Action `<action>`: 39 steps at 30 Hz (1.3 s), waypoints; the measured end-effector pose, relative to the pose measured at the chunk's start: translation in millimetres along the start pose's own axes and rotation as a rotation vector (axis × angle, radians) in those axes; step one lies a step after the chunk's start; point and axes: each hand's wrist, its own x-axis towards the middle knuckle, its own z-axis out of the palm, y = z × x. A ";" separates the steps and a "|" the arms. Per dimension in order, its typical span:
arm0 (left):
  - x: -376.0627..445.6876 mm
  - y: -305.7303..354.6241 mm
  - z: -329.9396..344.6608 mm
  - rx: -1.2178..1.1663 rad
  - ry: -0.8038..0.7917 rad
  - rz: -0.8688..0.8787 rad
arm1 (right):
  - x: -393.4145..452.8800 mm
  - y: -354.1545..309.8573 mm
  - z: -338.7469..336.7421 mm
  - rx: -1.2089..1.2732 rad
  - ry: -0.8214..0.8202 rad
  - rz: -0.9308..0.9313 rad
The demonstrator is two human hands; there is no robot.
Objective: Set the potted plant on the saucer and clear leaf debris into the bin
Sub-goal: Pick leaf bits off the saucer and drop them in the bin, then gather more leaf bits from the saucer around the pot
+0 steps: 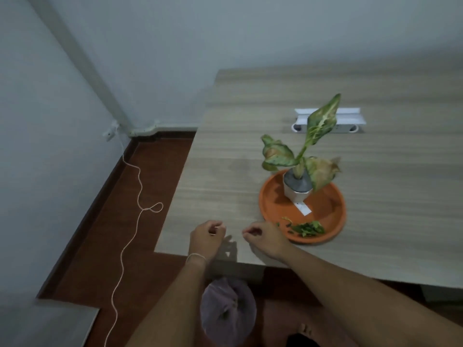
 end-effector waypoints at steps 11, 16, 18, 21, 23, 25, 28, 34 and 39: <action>47.2 122.7 121.6 0.640 -0.623 0.303 | 4.1 88.1 -165.5 -0.568 -0.014 0.148; 55.8 118.9 160.4 0.822 -0.699 0.249 | 15.2 101.5 -164.4 -0.663 -0.176 0.152; 59.2 115.2 170.4 0.879 -0.715 0.251 | 18.7 105.1 -157.8 -0.689 -0.217 0.131; 61.5 112.8 179.8 0.937 -0.720 0.282 | 20.5 108.2 -149.1 -0.695 -0.217 0.115; 61.6 111.4 183.3 0.946 -0.728 0.307 | 21.7 109.1 -144.2 -0.691 -0.216 0.109; 61.1 110.9 185.6 0.945 -0.741 0.329 | 22.9 109.9 -140.8 -0.687 -0.222 0.107; 60.2 113.6 188.0 0.936 -0.745 0.334 | 25.0 110.0 -141.6 -0.665 -0.211 0.114; 62.2 118.7 193.9 0.959 -0.808 0.272 | 24.8 110.5 -149.6 -0.561 -0.182 0.104; 60.2 113.8 192.0 0.858 -0.723 0.232 | 25.8 109.4 -152.9 -0.468 -0.109 0.114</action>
